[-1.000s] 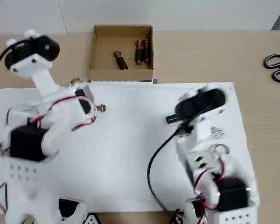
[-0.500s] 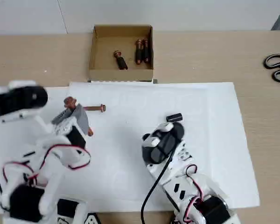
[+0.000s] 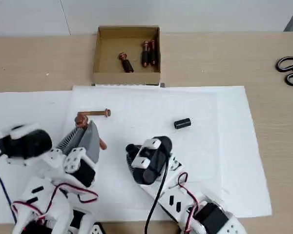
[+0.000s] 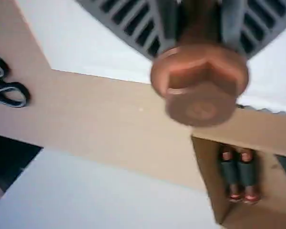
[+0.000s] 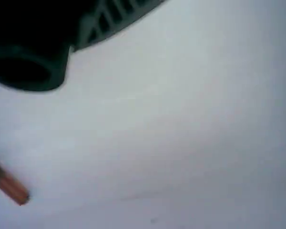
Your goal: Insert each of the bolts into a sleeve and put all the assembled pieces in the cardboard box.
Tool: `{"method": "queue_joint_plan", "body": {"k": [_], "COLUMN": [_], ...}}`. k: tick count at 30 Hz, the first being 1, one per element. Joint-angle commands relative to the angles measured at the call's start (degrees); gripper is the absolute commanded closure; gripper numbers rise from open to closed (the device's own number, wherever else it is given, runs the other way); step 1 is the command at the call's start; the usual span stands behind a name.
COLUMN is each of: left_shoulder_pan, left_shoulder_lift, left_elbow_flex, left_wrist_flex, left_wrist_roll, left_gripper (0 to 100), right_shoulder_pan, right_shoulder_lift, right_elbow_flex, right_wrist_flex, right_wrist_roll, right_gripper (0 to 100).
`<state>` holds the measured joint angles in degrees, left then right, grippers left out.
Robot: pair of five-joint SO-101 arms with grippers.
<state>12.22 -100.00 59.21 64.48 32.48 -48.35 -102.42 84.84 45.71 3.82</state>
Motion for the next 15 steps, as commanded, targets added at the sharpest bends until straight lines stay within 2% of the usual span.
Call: {"method": "queue_joint_plan", "body": {"k": [1, 7, 15], "left_shoulder_pan": [0.8, 1.5, 6.0], "left_shoulder_lift": [-4.5, -4.0, -3.8], "left_elbow_flex": [2.2, 3.1, 3.4], "left_wrist_flex": [-1.7, -1.8, -1.8], "left_wrist_roll": [0.0, 3.3, 5.5], "left_gripper": [99, 99, 99], "right_shoulder_pan": [-2.2, -3.6, -5.7], "right_shoulder_lift": [-0.2, -0.1, -0.1], "right_elbow_flex": [0.2, 1.4, 1.4], "right_wrist_flex": [-3.3, -7.1, -9.0], "right_wrist_roll": [-0.2, -0.2, -0.2], "right_gripper": [99.6, 99.6, 99.6]}}
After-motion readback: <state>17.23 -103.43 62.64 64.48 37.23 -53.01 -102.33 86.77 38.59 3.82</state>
